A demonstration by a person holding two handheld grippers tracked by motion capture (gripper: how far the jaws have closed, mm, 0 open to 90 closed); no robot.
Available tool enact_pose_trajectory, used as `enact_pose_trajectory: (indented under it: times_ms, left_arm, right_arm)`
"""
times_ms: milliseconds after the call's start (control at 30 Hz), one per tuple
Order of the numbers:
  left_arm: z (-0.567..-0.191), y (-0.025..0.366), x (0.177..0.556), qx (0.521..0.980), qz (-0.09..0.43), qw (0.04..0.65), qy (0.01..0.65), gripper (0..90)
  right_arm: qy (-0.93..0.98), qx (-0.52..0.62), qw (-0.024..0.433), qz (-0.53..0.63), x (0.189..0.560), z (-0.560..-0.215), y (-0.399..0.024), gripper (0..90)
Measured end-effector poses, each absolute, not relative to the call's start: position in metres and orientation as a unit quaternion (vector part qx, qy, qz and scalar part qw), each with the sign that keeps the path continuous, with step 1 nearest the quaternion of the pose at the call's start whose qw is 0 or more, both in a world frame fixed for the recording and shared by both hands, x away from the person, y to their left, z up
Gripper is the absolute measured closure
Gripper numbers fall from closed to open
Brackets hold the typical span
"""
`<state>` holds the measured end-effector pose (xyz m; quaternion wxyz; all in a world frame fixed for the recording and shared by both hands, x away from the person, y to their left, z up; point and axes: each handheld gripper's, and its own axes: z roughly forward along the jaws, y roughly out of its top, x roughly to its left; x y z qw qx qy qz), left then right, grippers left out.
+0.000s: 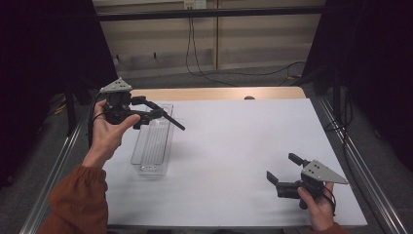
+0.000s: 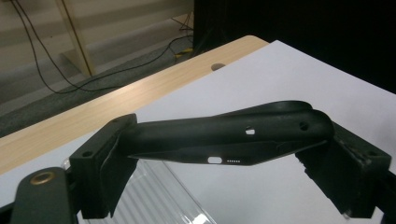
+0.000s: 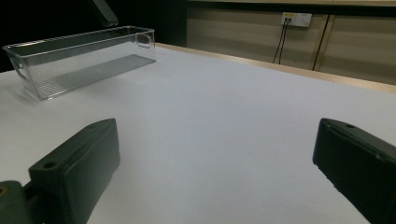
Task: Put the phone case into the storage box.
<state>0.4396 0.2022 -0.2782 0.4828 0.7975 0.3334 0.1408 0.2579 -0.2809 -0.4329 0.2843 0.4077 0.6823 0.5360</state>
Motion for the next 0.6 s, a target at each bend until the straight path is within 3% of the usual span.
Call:
enact_pose_trajectory:
  times_ms: [600]
  left_arm:
    - [-0.275,0.222,0.462,0.773,0.174,0.472,0.387,14.3]
  right_arm:
    - [0.683,0.408,0.283,0.536,0.258,-0.433,-0.281,0.5]
